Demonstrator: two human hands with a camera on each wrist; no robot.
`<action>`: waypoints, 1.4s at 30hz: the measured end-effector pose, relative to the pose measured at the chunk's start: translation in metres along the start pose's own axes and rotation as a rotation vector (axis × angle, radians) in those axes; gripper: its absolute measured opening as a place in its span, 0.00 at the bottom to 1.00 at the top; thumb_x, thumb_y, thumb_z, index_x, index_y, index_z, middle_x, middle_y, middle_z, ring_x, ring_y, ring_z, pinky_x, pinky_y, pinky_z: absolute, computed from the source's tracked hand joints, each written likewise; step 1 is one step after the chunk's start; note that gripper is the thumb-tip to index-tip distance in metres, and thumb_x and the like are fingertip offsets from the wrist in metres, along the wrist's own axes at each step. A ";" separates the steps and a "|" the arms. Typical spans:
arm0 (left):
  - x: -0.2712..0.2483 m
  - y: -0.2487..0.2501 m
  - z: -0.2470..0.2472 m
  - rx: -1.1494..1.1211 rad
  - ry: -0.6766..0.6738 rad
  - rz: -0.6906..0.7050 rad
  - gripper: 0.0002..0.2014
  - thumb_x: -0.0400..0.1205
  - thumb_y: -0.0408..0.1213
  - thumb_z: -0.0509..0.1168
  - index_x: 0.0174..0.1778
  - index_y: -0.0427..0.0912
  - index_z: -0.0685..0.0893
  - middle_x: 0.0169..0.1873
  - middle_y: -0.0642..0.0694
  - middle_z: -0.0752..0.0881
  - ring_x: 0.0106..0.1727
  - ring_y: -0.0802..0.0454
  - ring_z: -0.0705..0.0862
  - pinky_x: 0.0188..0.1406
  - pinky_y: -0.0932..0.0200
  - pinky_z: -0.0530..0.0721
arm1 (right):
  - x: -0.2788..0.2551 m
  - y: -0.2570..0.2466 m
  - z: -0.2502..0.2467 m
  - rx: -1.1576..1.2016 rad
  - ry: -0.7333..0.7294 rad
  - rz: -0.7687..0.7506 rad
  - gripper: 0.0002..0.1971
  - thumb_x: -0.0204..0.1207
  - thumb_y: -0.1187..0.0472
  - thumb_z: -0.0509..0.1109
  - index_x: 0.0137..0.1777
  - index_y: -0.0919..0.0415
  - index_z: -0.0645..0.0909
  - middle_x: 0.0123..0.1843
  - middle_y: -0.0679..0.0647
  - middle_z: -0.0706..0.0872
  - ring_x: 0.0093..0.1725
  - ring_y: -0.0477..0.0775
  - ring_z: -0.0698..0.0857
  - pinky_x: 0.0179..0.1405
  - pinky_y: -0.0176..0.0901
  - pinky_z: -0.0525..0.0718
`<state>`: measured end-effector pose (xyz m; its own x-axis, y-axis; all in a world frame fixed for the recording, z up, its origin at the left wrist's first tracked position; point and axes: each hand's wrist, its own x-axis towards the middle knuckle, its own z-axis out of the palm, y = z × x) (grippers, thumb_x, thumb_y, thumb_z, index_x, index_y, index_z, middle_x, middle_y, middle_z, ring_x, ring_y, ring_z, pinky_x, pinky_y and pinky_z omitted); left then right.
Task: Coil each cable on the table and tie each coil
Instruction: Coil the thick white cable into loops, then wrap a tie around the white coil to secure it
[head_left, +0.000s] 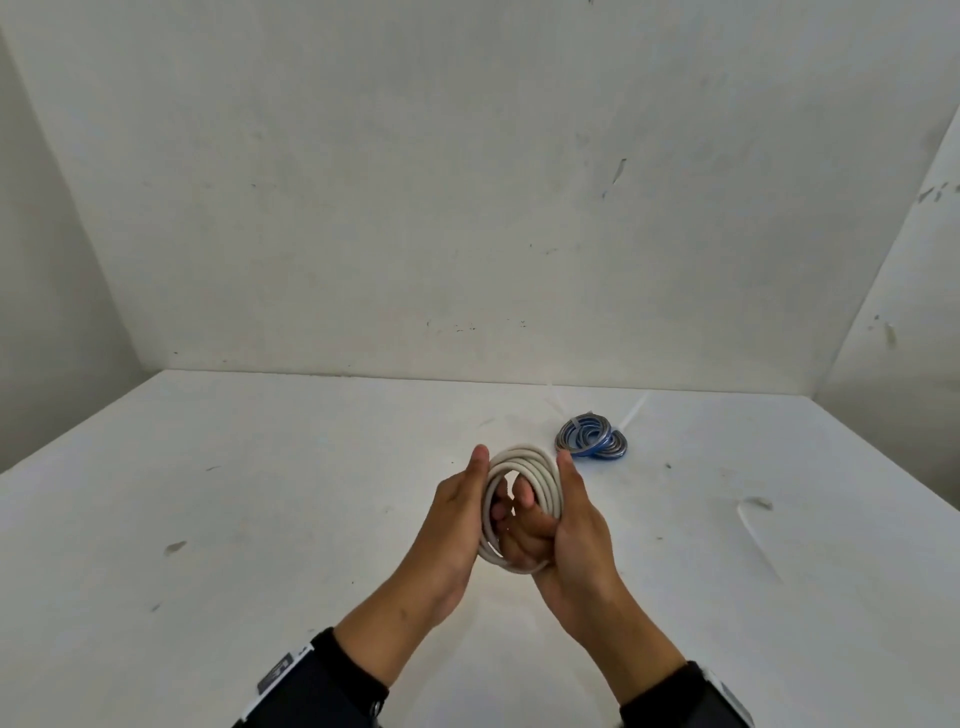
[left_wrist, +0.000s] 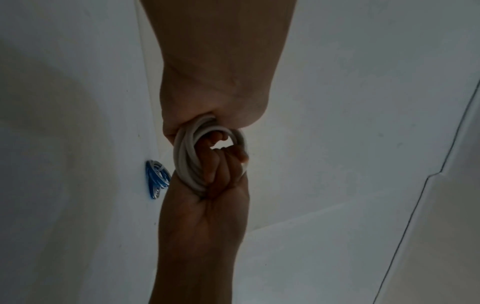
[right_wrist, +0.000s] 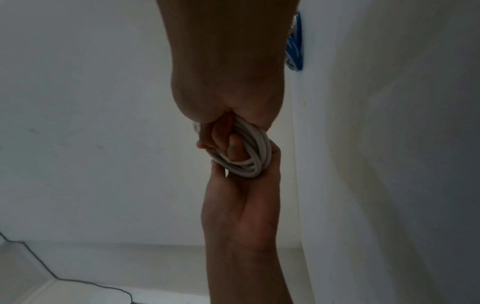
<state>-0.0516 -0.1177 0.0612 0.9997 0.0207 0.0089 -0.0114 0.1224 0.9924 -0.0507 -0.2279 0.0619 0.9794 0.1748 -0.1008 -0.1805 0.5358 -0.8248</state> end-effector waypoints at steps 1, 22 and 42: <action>0.000 0.002 -0.002 0.011 -0.024 -0.022 0.28 0.86 0.54 0.49 0.46 0.35 0.87 0.40 0.42 0.88 0.44 0.49 0.85 0.53 0.54 0.81 | 0.002 0.001 -0.001 0.015 0.022 -0.004 0.30 0.85 0.44 0.54 0.27 0.62 0.79 0.17 0.49 0.57 0.17 0.47 0.56 0.18 0.35 0.64; 0.022 -0.013 0.004 -0.317 0.251 -0.140 0.24 0.87 0.51 0.51 0.28 0.41 0.69 0.14 0.53 0.61 0.15 0.56 0.61 0.16 0.66 0.71 | 0.027 0.012 -0.013 -0.956 0.014 -0.366 0.05 0.82 0.58 0.64 0.52 0.58 0.78 0.47 0.55 0.86 0.47 0.51 0.86 0.47 0.40 0.83; 0.045 -0.030 -0.006 -0.476 0.272 -0.304 0.23 0.87 0.50 0.53 0.28 0.41 0.68 0.14 0.53 0.59 0.13 0.58 0.56 0.11 0.67 0.59 | 0.092 -0.061 -0.159 -1.849 0.607 0.070 0.17 0.82 0.68 0.55 0.69 0.68 0.74 0.70 0.67 0.76 0.72 0.67 0.74 0.68 0.52 0.74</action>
<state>-0.0061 -0.1148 0.0310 0.9196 0.1597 -0.3590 0.2028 0.5896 0.7818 0.0644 -0.3763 0.0144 0.9448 -0.3261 0.0321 -0.3089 -0.9191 -0.2448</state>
